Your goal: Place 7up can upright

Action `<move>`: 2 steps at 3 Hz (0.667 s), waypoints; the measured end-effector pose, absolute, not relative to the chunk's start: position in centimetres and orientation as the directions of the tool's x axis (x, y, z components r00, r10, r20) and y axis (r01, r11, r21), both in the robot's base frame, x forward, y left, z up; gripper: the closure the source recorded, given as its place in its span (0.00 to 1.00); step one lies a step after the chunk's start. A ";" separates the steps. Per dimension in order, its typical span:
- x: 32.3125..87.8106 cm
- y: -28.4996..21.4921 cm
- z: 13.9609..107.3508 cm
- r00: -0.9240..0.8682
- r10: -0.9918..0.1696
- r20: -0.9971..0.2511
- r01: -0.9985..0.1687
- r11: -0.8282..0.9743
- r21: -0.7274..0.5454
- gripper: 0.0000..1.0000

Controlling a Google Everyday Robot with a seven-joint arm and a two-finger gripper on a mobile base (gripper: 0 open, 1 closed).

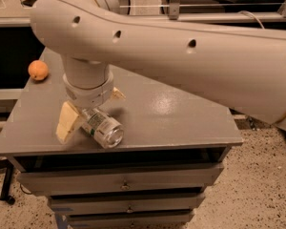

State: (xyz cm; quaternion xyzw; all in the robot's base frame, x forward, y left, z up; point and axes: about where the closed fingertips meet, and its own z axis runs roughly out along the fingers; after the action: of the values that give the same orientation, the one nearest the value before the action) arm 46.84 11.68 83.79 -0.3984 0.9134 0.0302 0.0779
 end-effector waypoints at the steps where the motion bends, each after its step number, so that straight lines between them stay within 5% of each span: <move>1: 46.5 11.8 83.2 -0.679 -0.715 -0.165 -0.724 0.690 -0.015 0.17; 2: 46.8 11.5 83.9 -0.676 -0.709 -0.201 -0.720 0.693 -0.024 0.41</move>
Offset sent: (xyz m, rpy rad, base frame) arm 0.0054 -0.0052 0.0096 0.0416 -0.0751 -0.0232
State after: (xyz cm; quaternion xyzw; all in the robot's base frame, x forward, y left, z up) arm 46.84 11.54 83.91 -0.3905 0.9150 0.0285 0.0979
